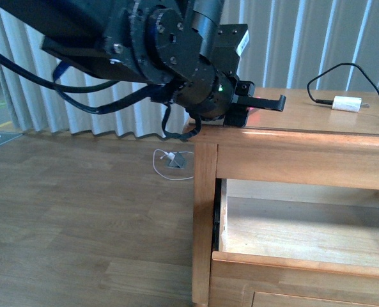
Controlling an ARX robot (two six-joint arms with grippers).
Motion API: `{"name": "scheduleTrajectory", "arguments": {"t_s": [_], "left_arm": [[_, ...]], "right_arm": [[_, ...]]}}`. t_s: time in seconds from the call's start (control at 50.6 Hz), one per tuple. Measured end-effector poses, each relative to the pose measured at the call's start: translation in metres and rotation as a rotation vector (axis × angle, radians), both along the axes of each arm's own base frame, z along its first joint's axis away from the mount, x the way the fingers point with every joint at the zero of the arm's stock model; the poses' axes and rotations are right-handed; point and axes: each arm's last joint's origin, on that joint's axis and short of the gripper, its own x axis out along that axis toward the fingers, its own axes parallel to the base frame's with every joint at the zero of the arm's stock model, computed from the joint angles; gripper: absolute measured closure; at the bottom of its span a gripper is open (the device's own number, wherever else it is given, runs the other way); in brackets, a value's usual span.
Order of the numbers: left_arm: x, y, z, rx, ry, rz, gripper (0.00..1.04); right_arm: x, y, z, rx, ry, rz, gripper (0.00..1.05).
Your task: Place pink marker in drawer with both arms
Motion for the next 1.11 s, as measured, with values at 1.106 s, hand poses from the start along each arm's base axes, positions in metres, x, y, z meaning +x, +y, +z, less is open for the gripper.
{"name": "scheduleTrajectory", "arguments": {"t_s": [1.106], "left_arm": [[-0.064,-0.017,-0.048,0.307,-0.096,-0.567,0.91]], "right_arm": [[0.0,0.0,0.0,0.0,0.0,0.0,0.08]]}}
